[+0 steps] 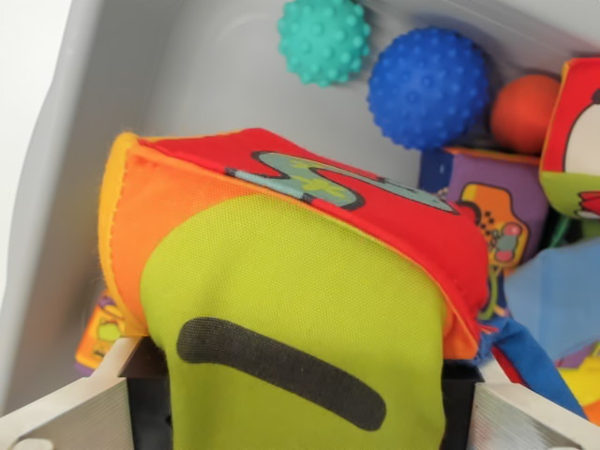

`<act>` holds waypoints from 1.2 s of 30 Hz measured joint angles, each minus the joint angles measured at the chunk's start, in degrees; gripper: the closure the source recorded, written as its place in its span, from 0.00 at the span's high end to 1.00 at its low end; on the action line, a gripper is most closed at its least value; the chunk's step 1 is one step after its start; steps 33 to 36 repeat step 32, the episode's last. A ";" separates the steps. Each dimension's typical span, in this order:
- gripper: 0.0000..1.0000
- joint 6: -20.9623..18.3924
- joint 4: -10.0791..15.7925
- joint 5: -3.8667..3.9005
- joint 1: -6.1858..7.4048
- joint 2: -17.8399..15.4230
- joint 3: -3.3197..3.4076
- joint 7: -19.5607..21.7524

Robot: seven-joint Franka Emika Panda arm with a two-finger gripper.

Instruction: Pick an object from the bin

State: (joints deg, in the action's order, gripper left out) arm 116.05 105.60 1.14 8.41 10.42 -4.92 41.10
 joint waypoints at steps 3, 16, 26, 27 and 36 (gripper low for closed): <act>0.00 -1.02 -0.75 -0.03 0.00 -0.23 0.00 -0.03; 0.00 -3.19 -2.28 -0.07 0.02 -0.80 0.00 -0.09; 0.00 -3.20 -2.24 -0.07 0.02 -0.72 0.00 -0.09; 0.00 -3.20 -2.24 -0.07 0.02 -0.72 0.00 -0.09; 0.00 -3.20 -2.24 -0.07 0.02 -0.72 0.00 -0.09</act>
